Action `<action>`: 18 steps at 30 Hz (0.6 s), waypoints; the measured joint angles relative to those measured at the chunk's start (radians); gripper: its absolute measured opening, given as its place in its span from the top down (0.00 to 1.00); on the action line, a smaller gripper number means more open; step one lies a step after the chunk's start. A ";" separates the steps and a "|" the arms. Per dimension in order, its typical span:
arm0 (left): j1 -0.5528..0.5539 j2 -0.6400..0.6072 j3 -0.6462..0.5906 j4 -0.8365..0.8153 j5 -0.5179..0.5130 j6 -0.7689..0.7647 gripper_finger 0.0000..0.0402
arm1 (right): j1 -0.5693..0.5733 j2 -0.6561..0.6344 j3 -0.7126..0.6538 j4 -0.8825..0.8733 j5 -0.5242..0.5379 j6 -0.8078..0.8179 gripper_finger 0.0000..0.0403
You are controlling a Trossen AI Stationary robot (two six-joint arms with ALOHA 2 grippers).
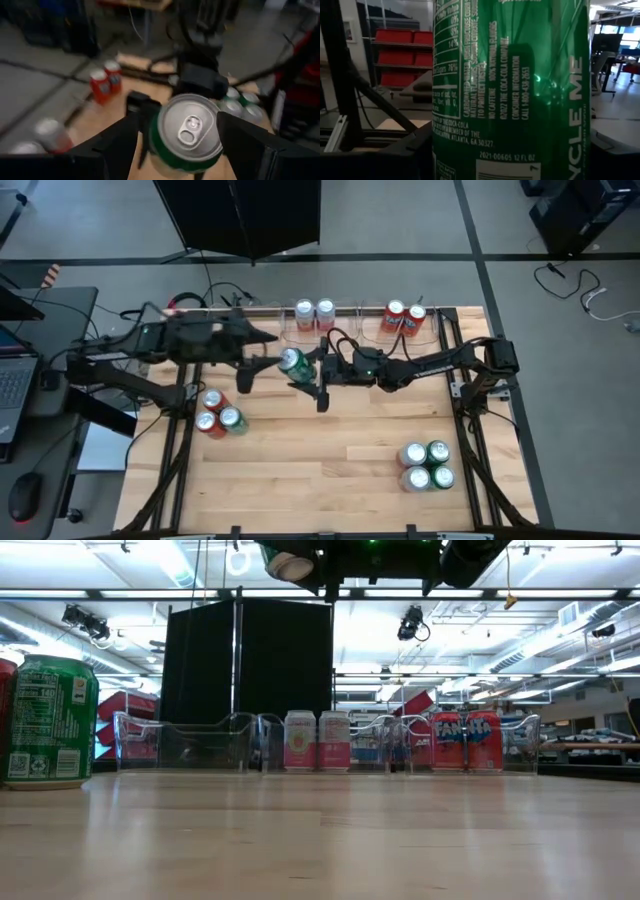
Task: Sort soda cans
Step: Put the green soda can in the top left transparent bin
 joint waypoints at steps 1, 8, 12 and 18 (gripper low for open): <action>0.000 0.028 0.030 -0.039 0.018 -0.013 0.32 | 0.000 0.000 0.000 0.000 0.000 0.000 0.27; 0.000 0.208 0.241 -0.243 0.054 -0.032 0.32 | 0.001 0.000 -0.001 -0.032 0.000 -0.004 0.27; 0.000 0.283 0.358 -0.373 0.061 -0.040 0.32 | 0.001 0.000 -0.002 -0.046 -0.001 -0.004 0.26; 0.000 0.341 0.442 -0.488 0.068 -0.110 0.32 | 0.001 0.000 -0.002 -0.061 -0.006 -0.006 0.27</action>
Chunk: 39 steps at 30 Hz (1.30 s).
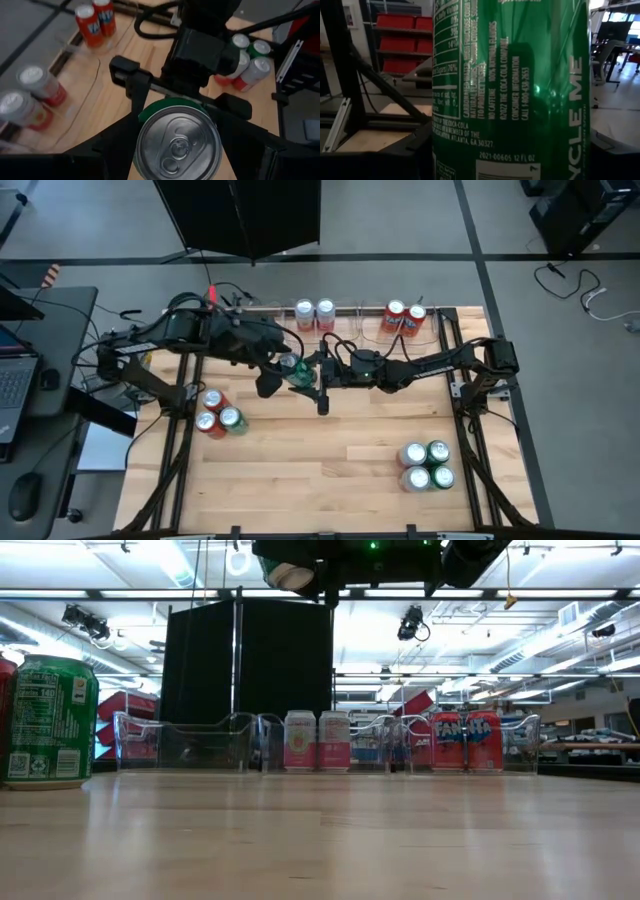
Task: Sort soda cans
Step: Put the green soda can in the top left transparent bin
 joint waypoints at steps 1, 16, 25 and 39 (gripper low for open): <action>0.000 0.007 0.004 -0.017 0.002 -0.007 0.32 | 0.000 0.000 0.000 -0.006 -0.001 0.000 0.27; 0.001 0.015 0.029 -0.086 0.064 0.046 0.34 | -0.001 0.000 -0.002 -0.012 -0.004 -0.008 0.27; 0.000 0.017 0.091 -0.170 0.073 -0.036 0.56 | -0.001 0.000 0.002 0.006 -0.008 -0.016 0.27; -0.001 0.015 0.131 -0.163 0.103 0.006 0.91 | -0.002 -0.001 0.002 0.019 0.021 0.003 0.28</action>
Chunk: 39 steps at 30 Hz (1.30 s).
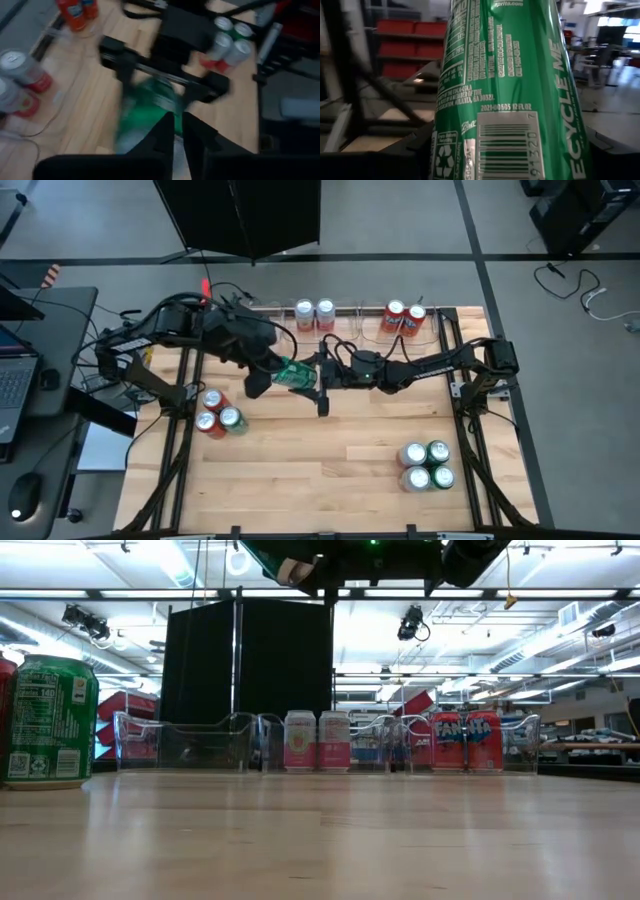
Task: Sort soda cans
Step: Put the green soda can in the top left transparent bin
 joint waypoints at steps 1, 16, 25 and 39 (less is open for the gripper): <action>-0.002 0.000 0.015 -0.013 0.006 0.018 0.92 | -0.002 0.000 0.000 0.007 0.015 0.002 0.28; -0.133 -0.008 0.031 -0.091 -0.193 0.042 0.91 | -0.011 -0.004 0.002 0.026 0.013 -0.019 0.28; -0.136 0.058 0.030 -0.097 -0.170 -0.046 0.61 | -0.008 -0.003 0.000 0.019 -0.007 -0.011 0.28; -0.142 0.052 0.157 -0.261 -0.237 -0.117 0.25 | -0.007 -0.002 0.000 0.002 -0.016 -0.014 0.28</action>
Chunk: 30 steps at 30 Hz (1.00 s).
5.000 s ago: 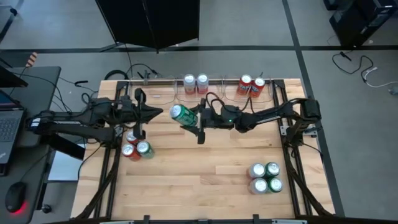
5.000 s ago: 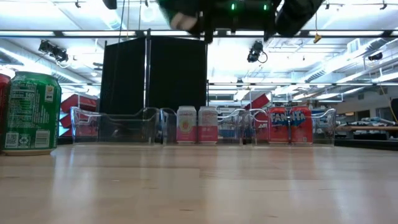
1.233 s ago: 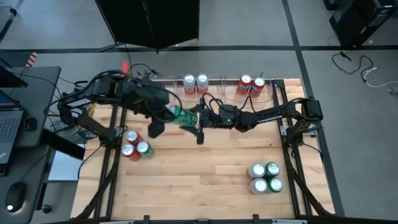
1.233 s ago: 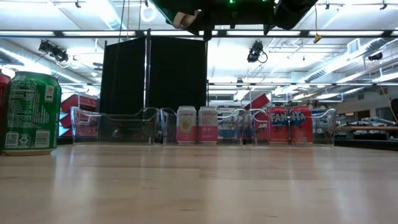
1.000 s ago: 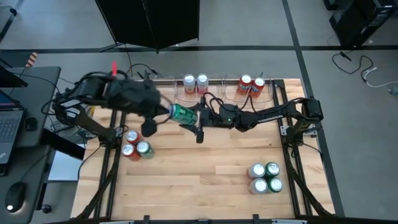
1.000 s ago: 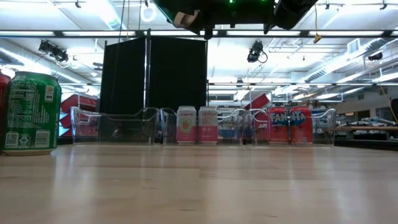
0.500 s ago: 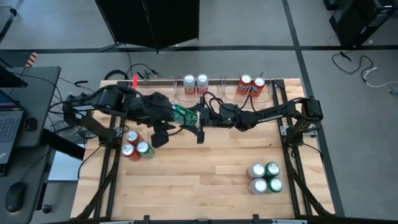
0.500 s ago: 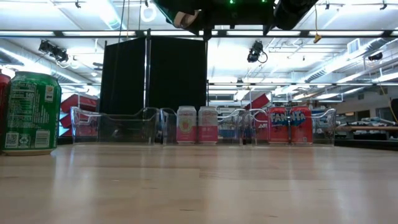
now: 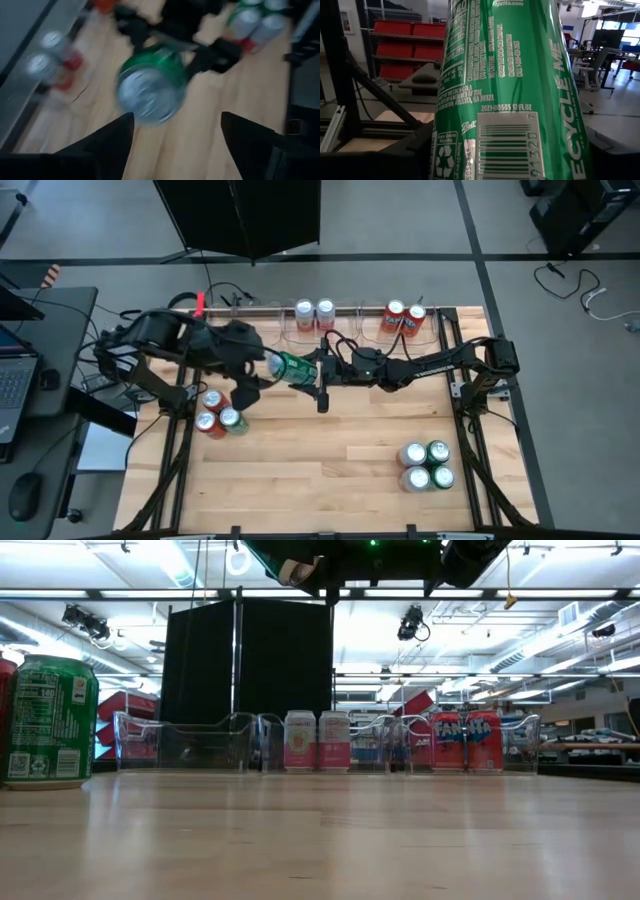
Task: Sort soda cans
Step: Put the green soda can in the top left transparent bin
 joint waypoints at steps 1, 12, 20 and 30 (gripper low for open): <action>0.008 -0.001 0.002 -0.025 -0.006 -0.013 0.24 | 0.000 0.000 0.000 -0.001 -0.001 0.000 0.28; 0.125 0.004 -0.053 -0.048 0.054 0.087 0.16 | 0.001 0.000 0.000 -0.007 -0.004 0.000 0.28; 0.207 0.004 -0.054 0.043 0.181 0.158 0.15 | 0.001 0.001 0.000 -0.008 -0.019 0.001 0.28; 0.223 0.004 -0.054 0.069 0.269 0.205 0.15 | 0.001 0.001 -0.001 -0.011 -0.023 0.001 0.27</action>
